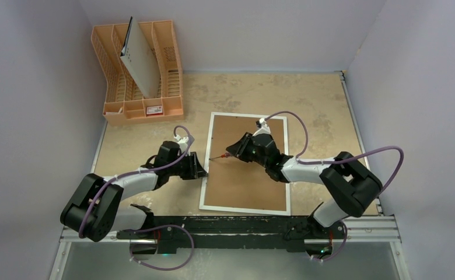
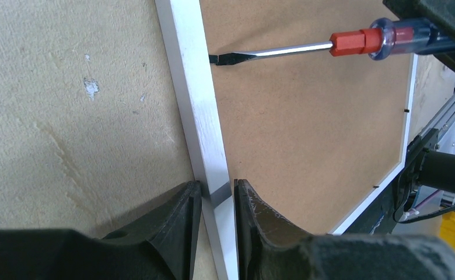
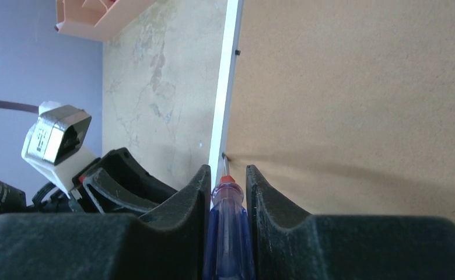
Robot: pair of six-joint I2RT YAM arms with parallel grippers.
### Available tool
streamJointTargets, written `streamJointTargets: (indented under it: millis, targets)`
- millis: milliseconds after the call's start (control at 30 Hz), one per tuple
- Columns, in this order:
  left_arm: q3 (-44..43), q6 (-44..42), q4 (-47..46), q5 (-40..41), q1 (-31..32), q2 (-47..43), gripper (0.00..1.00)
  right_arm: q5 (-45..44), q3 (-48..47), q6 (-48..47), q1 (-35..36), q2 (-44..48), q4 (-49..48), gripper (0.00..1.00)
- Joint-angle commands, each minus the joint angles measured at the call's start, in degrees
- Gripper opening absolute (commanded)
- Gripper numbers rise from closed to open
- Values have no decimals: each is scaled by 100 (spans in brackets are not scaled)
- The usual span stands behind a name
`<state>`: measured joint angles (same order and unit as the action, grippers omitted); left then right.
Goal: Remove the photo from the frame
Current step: Release the photo frame item from the photo frame.
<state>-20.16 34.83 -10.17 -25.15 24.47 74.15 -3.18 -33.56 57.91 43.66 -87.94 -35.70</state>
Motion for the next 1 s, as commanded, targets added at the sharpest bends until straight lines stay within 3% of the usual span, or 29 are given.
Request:
streamJointTargets:
  millis: [0,633,967]
  targets:
    - [-153,-165,-18,-115,40,71,30,157,-122,-20,-4,-297,-35,0]
    - [-201,-460,-118,-314,40,418,24,546,129,309,75,-869,-819,0]
    - [-256,-821,232,-143,40,446,13,1079,-347,-390,55,-969,-509,0]
